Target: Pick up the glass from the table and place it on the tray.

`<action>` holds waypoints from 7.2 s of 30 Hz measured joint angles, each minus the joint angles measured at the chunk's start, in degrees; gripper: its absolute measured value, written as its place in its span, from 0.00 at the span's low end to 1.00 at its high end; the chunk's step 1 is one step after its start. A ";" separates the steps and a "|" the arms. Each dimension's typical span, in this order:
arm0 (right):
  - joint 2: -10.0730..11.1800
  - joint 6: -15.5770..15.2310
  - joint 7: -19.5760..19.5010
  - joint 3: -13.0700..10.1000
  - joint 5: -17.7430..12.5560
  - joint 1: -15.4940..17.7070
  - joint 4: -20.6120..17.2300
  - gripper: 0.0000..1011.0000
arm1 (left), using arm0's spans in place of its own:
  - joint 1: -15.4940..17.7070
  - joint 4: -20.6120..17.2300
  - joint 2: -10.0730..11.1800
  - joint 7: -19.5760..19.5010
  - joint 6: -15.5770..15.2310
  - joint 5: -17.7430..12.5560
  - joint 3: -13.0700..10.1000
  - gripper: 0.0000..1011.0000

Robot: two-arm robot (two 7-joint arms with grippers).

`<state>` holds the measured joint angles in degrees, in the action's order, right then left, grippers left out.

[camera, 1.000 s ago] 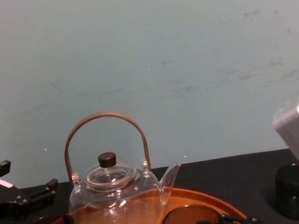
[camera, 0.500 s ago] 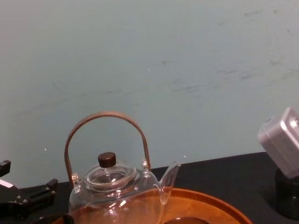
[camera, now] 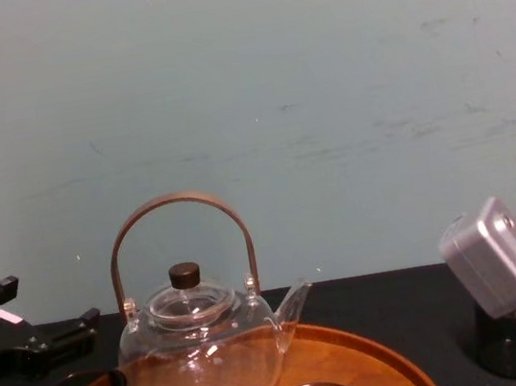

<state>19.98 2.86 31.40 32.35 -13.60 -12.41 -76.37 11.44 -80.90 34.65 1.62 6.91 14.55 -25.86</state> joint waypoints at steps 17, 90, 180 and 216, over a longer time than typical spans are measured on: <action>0.07 0.05 0.04 -0.07 0.00 0.02 -0.03 0.98 | -0.01 0.00 0.00 0.00 0.00 0.00 0.00 0.99; 9.38 4.61 -9.53 -23.59 -6.75 15.64 -8.55 0.99 | 0.00 0.00 0.00 0.00 0.00 0.00 0.00 0.99; 0.50 3.19 -3.85 -14.02 0.76 -9.22 18.60 0.99 | 0.00 0.00 0.00 0.00 0.00 0.00 0.00 0.99; 0.50 3.19 -3.85 -14.01 0.69 -9.20 18.56 0.90 | 0.00 0.00 0.00 0.00 0.00 0.00 0.00 0.99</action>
<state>20.48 6.05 27.55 18.34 -12.91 -21.61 -57.81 11.43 -80.90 34.65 1.62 6.91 14.55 -25.86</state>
